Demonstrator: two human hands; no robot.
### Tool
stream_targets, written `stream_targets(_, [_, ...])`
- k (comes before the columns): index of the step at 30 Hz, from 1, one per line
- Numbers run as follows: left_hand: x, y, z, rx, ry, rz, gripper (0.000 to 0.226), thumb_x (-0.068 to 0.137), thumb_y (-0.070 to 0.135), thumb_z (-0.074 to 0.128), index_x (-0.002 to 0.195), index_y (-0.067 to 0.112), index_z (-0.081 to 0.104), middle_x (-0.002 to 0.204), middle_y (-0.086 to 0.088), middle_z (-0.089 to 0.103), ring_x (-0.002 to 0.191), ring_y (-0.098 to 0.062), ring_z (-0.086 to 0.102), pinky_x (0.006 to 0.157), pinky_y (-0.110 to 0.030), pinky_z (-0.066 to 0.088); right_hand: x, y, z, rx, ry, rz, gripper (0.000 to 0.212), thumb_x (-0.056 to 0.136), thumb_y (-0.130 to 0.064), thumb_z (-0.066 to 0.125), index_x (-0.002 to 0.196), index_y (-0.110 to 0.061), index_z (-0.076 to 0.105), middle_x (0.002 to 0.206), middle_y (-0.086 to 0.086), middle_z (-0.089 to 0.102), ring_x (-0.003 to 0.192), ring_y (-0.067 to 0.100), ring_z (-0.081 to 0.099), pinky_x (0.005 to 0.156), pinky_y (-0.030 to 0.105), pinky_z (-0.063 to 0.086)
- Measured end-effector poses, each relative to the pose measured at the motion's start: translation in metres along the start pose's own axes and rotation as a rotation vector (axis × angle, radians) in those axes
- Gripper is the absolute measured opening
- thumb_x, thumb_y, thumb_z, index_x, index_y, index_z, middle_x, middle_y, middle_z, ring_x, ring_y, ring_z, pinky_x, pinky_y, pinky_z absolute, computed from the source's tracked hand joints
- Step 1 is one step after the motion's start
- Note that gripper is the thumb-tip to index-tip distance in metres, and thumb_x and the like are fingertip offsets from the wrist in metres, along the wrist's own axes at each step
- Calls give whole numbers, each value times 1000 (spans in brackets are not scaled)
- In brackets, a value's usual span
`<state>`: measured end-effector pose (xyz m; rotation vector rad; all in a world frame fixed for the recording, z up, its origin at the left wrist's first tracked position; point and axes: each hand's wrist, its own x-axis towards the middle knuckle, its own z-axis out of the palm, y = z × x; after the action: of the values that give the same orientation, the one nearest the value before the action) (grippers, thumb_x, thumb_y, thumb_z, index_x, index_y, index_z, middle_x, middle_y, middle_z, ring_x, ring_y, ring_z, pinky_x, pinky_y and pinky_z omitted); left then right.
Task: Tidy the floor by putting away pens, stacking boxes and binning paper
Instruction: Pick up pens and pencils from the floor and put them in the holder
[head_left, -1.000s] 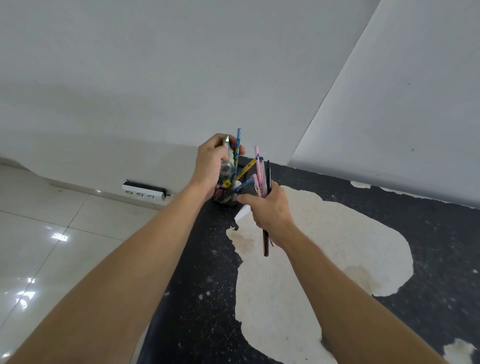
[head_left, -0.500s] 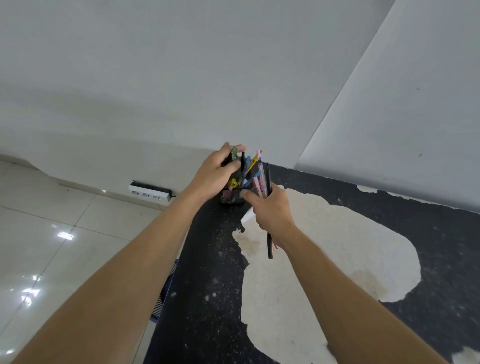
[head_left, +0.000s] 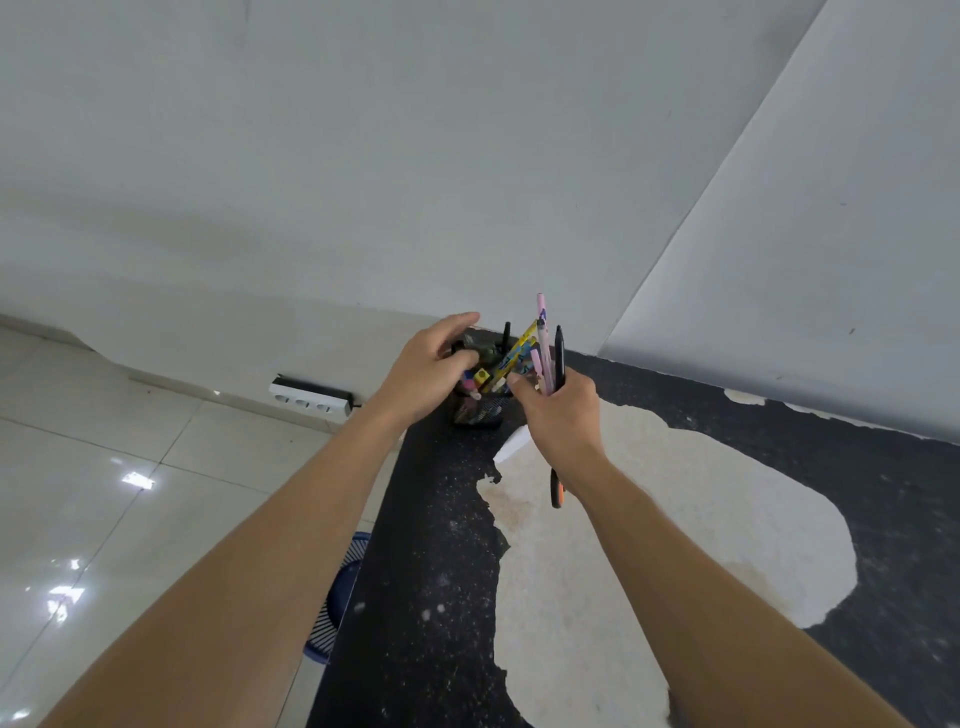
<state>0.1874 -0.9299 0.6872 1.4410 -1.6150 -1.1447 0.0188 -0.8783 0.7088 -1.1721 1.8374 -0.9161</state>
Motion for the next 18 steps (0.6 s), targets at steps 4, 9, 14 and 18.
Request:
stream_targets(4, [-1, 0, -2, 151, -14, 118, 21, 100, 17, 60, 119, 16, 68, 114, 4, 72, 78, -5, 71, 68, -6, 45, 5, 0, 1, 3, -25, -2, 37, 95, -32, 70, 69, -22, 46, 56, -3, 42, 50, 14, 37, 49, 29, 34])
stream_targets(9, [14, 5, -8, 461, -2, 145, 24, 94, 21, 66, 115, 13, 72, 103, -6, 75, 93, -24, 68, 82, -35, 52, 12, 0, 6, 47, -124, -12, 28, 91, -36, 75, 83, -12, 63, 57, 0, 45, 48, 14, 39, 50, 32, 38])
stream_targets(14, [23, 22, -13, 709, -85, 45, 16, 93, 28, 68, 89, 13, 69, 68, 2, 59, 66, -22, 58, 52, -30, 35, 13, -3, 2, 43, -91, -33, 37, 85, -40, 80, 86, -7, 64, 56, -2, 43, 49, 15, 40, 52, 33, 40])
stream_targets(18, [11, 15, -16, 384, -82, 1, 26, 96, 26, 62, 120, 21, 54, 109, 4, 61, 96, -17, 59, 78, -29, 44, 3, -9, -9, 180, -14, -82, 41, 77, -48, 85, 84, -15, 61, 60, -4, 42, 56, 17, 40, 53, 32, 41])
